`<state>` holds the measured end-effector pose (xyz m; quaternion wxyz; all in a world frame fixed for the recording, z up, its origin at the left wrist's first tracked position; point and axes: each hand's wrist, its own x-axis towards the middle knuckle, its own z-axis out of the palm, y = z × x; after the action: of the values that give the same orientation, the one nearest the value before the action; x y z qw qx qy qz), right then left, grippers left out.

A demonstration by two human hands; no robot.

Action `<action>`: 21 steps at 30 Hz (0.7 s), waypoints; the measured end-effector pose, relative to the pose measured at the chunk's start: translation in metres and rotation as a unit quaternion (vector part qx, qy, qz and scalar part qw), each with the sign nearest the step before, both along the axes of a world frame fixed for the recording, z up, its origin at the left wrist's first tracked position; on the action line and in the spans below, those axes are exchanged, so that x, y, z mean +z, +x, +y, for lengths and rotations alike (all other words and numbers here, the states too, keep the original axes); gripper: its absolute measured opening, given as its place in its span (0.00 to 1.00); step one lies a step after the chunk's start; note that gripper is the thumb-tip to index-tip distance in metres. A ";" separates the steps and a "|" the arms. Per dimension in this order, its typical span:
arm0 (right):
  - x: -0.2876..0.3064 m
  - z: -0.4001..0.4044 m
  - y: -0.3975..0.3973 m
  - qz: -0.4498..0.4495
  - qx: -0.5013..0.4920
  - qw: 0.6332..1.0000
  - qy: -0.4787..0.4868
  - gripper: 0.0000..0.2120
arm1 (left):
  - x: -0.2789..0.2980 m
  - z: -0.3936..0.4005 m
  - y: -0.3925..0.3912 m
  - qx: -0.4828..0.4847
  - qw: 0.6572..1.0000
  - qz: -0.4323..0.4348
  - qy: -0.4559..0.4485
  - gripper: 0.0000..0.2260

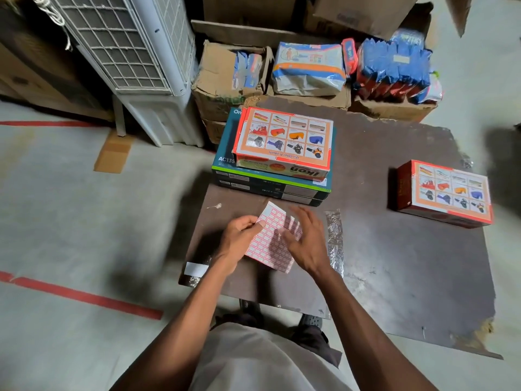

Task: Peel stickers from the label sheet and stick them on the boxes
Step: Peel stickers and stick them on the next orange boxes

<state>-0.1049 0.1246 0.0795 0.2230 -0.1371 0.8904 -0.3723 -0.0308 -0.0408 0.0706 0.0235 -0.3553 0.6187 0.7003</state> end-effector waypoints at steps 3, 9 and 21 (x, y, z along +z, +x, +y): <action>0.028 -0.010 -0.008 0.017 0.005 0.999 -0.039 0.22 | 0.035 -0.005 0.001 -0.032 0.999 0.028 0.006 0.04; 0.088 -0.011 -0.013 -0.068 -0.044 0.985 -0.156 0.02 | 0.091 -0.005 0.007 -0.040 0.995 0.079 -0.036 0.07; 0.147 -0.005 -0.005 0.212 0.011 0.964 -0.159 0.14 | 0.154 0.010 0.012 0.010 0.984 0.170 -0.052 0.09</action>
<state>-0.1098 0.1194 0.2265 0.0090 -0.2564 0.8452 -0.4688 -0.0188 -0.0312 0.2244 -0.1078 -0.2377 0.6455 0.7177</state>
